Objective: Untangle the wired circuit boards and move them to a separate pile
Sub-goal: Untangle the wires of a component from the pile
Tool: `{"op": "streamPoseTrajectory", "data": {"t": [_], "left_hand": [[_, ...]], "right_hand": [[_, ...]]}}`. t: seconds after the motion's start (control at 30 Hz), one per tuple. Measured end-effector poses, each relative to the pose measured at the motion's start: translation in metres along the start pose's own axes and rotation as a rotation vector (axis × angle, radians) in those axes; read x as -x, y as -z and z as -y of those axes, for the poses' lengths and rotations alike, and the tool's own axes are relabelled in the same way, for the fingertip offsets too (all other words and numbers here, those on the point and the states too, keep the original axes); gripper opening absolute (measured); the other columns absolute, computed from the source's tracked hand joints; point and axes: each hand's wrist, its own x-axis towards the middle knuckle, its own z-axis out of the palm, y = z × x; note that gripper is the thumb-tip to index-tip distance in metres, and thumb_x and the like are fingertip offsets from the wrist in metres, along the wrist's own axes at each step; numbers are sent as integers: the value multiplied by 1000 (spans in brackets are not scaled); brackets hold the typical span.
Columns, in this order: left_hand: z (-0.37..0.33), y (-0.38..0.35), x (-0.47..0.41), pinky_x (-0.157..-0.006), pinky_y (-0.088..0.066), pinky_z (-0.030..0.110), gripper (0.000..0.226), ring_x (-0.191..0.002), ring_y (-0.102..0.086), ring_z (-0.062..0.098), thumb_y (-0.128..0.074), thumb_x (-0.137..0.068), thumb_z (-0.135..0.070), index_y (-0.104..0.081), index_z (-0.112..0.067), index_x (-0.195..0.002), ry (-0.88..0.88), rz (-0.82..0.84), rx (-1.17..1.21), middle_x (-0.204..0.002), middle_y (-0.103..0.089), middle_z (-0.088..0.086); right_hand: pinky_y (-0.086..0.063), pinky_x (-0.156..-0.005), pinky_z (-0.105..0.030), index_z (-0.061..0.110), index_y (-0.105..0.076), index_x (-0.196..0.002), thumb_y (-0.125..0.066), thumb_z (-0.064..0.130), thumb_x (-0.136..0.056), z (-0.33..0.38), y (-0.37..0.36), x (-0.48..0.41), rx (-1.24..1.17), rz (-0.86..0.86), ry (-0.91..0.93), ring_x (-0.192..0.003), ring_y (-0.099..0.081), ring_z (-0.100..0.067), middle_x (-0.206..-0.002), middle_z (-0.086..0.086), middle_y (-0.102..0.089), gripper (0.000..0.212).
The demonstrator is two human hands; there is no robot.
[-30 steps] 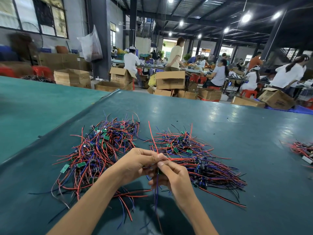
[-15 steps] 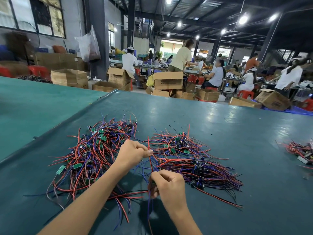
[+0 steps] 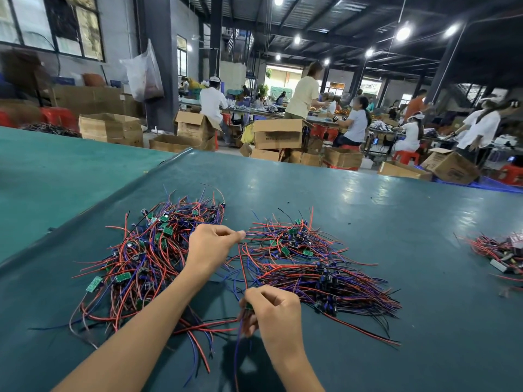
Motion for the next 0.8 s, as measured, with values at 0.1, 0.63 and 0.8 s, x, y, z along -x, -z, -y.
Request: {"op": "streamPoseTrajectory", "data": {"t": [0.1,0.63,0.8], "left_hand": [[-5,4,-8,-75,-47,29,34,-72,-61,21,-67,-95,-36,-70,-24,-126,-107,-153,-180,-65,-63,-1],[-6,-8,54,-58,-47,16,26,-80,-71,10,-72,-89,-39,-72,-14,-95,326,721,428,-94,-77,4],[-13,-11,50,-47,-45,16,29,-62,-62,5,-69,-91,-27,-73,-3,-105,403,592,549,-85,-71,5]], "right_hand": [[-44,-45,-27,0,-70,-64,-61,4,-85,2,-4,-4,-39,-28,-36,-44,-57,-22,-61,-21,-68,23],[-52,-60,-26,32,-81,-94,-65,39,-89,12,26,-52,10,30,-211,-89,-71,-23,-98,-5,-77,18],[-53,-59,-29,31,-75,-107,-63,40,-96,12,30,-54,-77,-46,-213,-81,-62,-17,-99,4,-73,19]]}}
